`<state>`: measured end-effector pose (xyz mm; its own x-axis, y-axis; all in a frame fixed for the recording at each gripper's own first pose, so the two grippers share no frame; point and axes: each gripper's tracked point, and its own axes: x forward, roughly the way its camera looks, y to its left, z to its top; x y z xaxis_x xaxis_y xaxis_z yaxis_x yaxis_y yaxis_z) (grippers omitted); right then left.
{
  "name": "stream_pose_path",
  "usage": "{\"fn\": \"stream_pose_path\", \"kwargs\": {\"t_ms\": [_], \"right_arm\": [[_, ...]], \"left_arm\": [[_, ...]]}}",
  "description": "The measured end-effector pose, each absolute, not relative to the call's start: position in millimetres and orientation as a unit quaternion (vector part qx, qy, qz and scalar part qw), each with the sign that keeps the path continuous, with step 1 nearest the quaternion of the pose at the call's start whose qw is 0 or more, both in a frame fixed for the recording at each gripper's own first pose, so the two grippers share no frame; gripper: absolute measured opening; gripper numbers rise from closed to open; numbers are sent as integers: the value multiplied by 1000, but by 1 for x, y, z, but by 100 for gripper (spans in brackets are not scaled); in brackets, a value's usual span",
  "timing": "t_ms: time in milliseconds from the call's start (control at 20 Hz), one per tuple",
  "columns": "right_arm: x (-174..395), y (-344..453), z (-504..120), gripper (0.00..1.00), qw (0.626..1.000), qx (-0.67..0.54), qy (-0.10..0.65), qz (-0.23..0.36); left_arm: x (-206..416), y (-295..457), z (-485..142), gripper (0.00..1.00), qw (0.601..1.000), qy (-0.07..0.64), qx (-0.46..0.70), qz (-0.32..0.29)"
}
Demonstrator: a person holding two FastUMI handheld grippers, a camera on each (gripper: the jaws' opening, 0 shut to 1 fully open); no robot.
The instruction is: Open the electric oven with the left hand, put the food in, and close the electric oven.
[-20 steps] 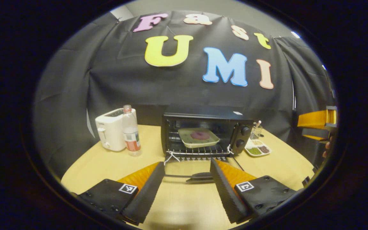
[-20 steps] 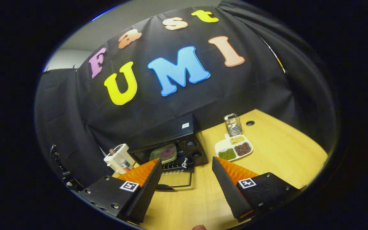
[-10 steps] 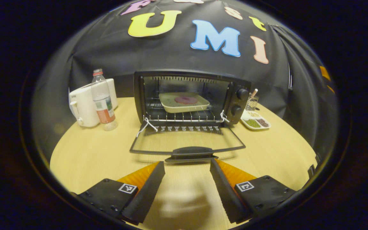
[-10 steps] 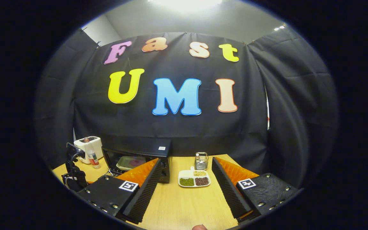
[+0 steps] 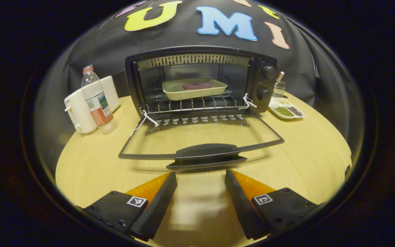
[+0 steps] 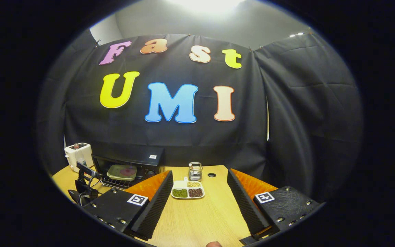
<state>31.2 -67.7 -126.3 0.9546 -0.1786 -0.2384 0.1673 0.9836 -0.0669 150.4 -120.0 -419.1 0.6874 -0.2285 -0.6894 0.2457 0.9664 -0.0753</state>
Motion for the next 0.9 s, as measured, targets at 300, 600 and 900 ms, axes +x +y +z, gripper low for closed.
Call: {"fn": "stream_pose_path", "kwargs": {"t_ms": [300, 600, 900], "right_arm": [[34, -64, -124, 98, 989, -31, 119, -85], [37, -50, -123, 98, 991, -38, 113, -59], [47, -40, -133, 98, 991, -34, 123, -46]], "left_arm": [[153, -120, -416, 96, 920, 376, 2, -111], [153, -116, -378, 96, 935, 336, -8, -109], [159, -114, -342, 96, 948, 299, -16, -108]]}}
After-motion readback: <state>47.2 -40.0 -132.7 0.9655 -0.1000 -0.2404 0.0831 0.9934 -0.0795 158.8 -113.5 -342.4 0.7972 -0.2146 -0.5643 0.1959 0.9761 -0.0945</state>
